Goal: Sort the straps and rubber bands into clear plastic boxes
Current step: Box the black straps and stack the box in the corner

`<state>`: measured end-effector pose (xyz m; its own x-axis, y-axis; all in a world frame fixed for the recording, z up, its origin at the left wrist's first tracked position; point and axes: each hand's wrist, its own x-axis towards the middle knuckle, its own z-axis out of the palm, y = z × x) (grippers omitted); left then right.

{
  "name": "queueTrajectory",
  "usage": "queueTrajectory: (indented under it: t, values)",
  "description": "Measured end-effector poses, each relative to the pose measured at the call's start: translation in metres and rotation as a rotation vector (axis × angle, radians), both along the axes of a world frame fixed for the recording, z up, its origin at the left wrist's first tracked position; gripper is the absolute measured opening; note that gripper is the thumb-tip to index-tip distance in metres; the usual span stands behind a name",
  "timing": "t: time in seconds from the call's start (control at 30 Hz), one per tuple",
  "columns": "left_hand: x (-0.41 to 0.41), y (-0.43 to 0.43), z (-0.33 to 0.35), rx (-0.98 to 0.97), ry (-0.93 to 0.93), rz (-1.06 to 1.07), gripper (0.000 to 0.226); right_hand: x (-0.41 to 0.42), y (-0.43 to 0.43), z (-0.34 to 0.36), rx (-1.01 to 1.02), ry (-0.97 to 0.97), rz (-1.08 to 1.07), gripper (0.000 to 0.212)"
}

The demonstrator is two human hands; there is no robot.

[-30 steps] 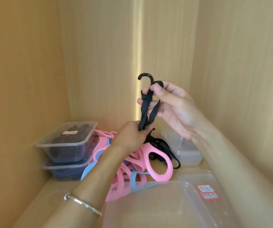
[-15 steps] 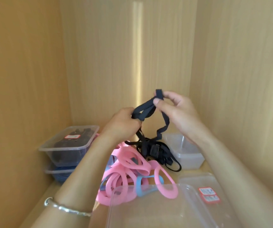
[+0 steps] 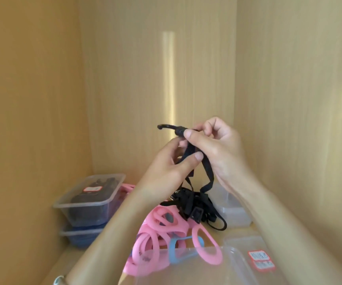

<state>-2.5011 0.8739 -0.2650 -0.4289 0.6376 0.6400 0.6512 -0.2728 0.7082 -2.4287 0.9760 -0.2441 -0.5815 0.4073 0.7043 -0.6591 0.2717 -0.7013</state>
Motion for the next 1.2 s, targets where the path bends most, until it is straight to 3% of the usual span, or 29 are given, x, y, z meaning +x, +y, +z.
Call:
queueTrajectory:
  t: [0.17,0.23,0.33,0.47,0.57,0.73,0.87,0.97,1.07,1.2]
  values:
    - [-0.004,-0.001,0.002,0.114,0.082,0.091,0.045,-0.002,0.005,-0.004,0.224,-0.193,-0.149,0.014]
    - [-0.008,-0.002,0.001,0.082,0.128,0.145,0.053,-0.003,0.005,-0.006,0.362,-0.265,-0.233,0.007]
    - [-0.01,-0.003,-0.002,-0.033,0.162,0.195,0.062,-0.003,0.006,-0.007,0.483,-0.368,-0.34,0.014]
    - [-0.006,-0.002,-0.005,-0.08,0.14,0.064,0.079,0.004,0.004,-0.004,0.298,-0.41,-0.177,0.008]
    - [-0.01,0.001,-0.009,-0.076,0.131,0.05,0.082,0.009,0.002,0.003,0.096,-0.303,-0.06,0.007]
    - [-0.011,-0.001,-0.011,-0.079,0.161,0.043,0.041,0.017,0.0,0.011,0.006,-0.114,0.119,0.005]
    - [-0.011,0.007,-0.016,-0.036,0.144,0.172,0.008,0.025,-0.004,0.019,-0.08,0.062,0.42,0.005]
    - [-0.015,0.016,-0.029,-0.089,0.113,0.232,0.023,0.034,-0.008,0.023,-0.126,0.111,0.584,0.009]
    - [-0.014,0.018,-0.034,-0.144,0.103,0.196,0.009,0.037,-0.009,0.023,-0.174,0.103,0.657,0.009]
    - [-0.02,0.022,-0.042,-0.137,0.064,0.163,0.039,0.038,-0.008,0.023,-0.244,0.144,0.712,0.003]
